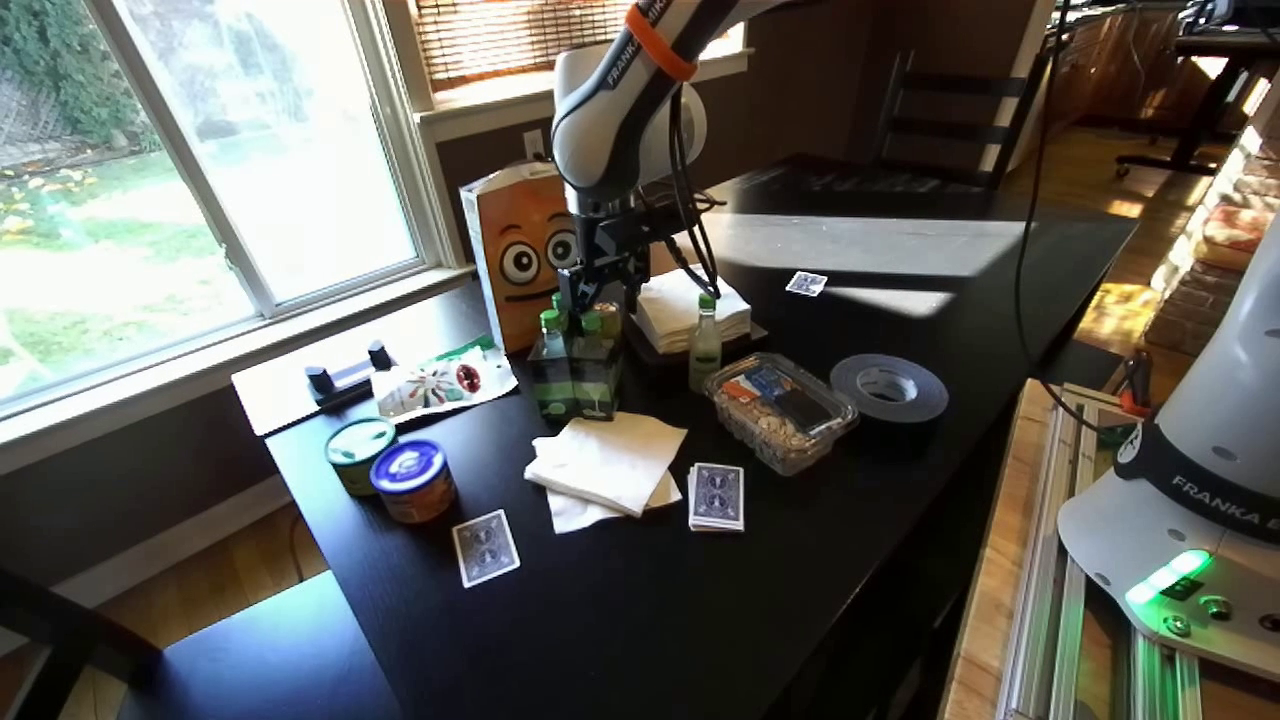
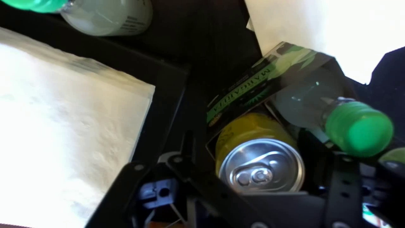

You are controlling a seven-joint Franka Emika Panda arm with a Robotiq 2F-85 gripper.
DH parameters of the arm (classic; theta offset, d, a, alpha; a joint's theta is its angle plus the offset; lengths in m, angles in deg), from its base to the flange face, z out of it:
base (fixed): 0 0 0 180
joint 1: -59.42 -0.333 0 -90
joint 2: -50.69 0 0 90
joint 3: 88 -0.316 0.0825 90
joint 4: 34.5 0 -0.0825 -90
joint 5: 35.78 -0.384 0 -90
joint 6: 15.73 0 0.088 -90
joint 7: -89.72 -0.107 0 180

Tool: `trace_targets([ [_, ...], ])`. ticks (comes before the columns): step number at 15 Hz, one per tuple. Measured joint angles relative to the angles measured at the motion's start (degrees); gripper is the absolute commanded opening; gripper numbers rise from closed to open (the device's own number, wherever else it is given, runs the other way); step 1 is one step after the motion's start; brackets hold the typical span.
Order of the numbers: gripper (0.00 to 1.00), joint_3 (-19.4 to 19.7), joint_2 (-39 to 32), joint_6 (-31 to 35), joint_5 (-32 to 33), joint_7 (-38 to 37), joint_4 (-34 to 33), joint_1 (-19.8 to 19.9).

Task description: Move the box of bottles to the right then remove the can from the box.

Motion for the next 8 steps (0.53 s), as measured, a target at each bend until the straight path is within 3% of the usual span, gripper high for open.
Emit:
trace_targets([
  [2,0.39,0.16,0.07,0.0,0.44,-0.94,-0.1,-0.68],
  [8,0.38,0.09,0.44,0.09,0.94,-0.31,-0.1,-1.11],
])
